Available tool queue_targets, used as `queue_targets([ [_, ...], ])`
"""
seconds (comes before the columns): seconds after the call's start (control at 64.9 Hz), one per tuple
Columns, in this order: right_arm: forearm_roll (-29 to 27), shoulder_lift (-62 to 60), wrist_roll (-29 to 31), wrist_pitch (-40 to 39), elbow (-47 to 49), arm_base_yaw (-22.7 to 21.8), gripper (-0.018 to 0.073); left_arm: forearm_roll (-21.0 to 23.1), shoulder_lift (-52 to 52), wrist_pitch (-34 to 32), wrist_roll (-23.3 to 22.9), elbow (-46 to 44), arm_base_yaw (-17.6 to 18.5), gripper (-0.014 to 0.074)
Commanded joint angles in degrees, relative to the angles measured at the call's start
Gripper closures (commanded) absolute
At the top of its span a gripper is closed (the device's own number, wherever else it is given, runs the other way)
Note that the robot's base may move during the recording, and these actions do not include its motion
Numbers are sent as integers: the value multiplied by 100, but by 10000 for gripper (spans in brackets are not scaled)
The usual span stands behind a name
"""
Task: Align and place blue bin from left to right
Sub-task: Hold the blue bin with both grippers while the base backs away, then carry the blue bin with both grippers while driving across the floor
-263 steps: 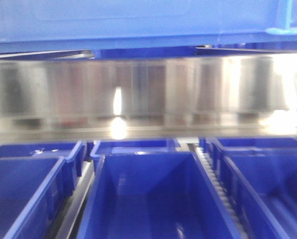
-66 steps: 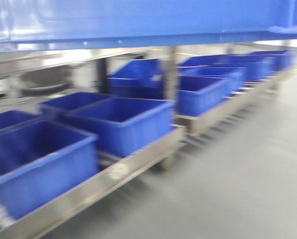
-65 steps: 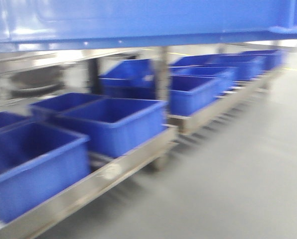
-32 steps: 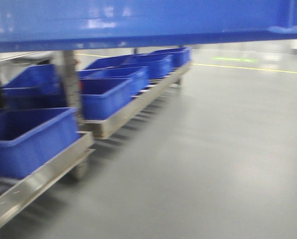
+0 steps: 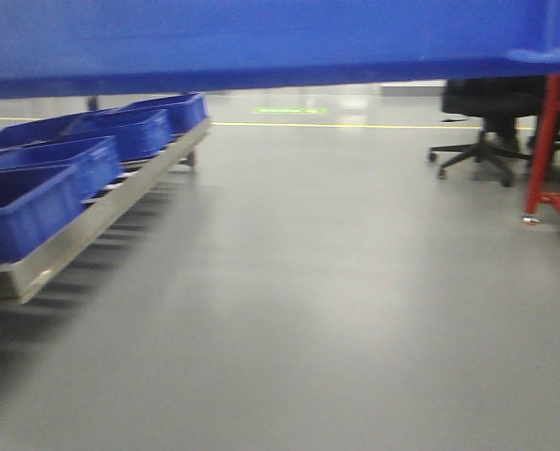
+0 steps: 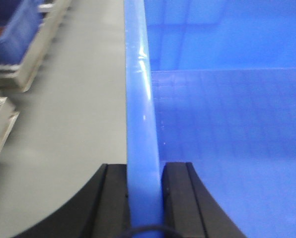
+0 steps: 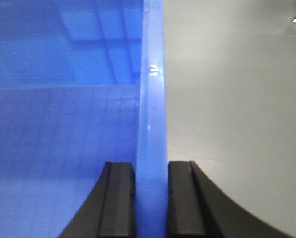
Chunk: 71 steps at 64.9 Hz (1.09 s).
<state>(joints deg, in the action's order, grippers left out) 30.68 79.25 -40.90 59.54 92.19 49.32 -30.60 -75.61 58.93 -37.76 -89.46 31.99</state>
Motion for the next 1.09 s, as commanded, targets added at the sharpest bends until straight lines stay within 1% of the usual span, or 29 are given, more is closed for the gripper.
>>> queue_targets([
  [0.0, 228, -104, 81, -521, 72, 5, 638, -74, 108, -427, 32, -59, 44, 708],
  [1.078, 228, -104, 81, -521, 72, 5, 638, -74, 108, -438, 29, -59, 44, 708],
])
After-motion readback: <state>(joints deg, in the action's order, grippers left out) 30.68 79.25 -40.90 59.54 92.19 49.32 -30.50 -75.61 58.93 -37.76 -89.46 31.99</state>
